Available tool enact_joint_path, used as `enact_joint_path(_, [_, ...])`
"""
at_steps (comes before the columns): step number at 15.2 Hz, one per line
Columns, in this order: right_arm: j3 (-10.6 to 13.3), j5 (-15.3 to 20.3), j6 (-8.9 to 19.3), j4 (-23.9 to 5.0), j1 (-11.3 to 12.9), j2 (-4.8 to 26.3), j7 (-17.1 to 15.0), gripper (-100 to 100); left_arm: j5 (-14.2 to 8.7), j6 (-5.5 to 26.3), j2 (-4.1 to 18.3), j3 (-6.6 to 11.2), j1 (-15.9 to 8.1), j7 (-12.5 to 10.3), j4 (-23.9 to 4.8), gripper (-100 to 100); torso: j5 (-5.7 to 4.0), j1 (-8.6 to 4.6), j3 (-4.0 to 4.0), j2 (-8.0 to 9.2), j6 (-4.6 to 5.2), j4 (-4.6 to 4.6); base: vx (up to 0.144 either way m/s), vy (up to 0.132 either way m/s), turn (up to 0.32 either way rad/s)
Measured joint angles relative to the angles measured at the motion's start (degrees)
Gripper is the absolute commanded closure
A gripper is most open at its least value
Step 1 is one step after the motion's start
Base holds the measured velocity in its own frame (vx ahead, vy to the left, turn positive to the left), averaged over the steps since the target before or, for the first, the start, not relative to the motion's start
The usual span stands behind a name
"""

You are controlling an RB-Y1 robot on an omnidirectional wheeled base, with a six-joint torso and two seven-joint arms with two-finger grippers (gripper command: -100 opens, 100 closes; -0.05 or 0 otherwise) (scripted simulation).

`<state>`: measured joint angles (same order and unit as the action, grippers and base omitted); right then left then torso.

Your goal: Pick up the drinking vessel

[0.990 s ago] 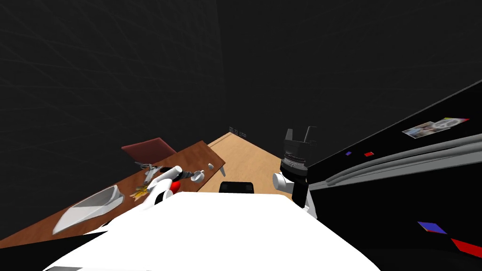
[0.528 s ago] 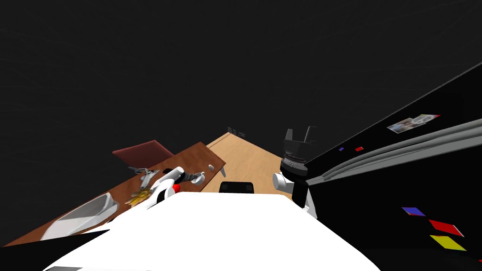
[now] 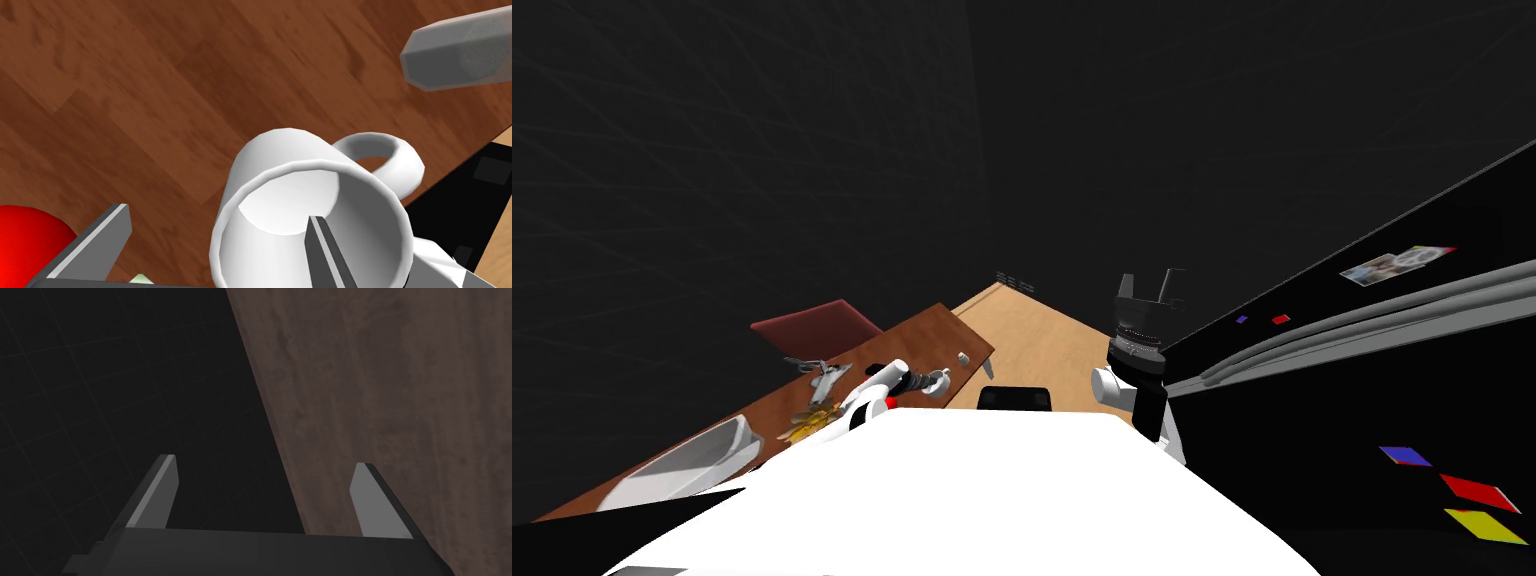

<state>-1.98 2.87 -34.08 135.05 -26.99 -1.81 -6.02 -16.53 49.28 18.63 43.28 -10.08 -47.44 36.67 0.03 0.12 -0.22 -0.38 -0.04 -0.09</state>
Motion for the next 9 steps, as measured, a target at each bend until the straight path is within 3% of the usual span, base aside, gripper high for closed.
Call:
enact_joint_path(1, [0.0, 0.0, 0.0, 0.0, 0.0, 0.0, 0.0, 0, 0.0, -0.3, -0.1, -0.04, 0.1, 0.1, 0.0, 100, -0.01, -0.02, 0.01, 0.03, 0.01, 0.01, 0.013, 0.009, -0.002])
enact_joint_path(5, [0.0, 0.0, 0.0, 0.0, 0.0, 0.0, 0.0, 0, 0.0, -0.1, -0.2, -0.08, 0.1, 0.0, -0.1, 100, 0.07, 0.15, 0.09, 0.15, -0.01, 0.06, 0.002, -0.003, -0.002])
enact_joint_path(9, [0.0, 0.0, 0.0, 0.0, 0.0, 0.0, 0.0, 0, 0.3, 1.5, 1.1, 0.27, -0.9, -0.6, 0.3, 100, -0.01, 0.07, 0.21, 0.36, -0.03, 0.09, -0.056, -0.039, -0.053])
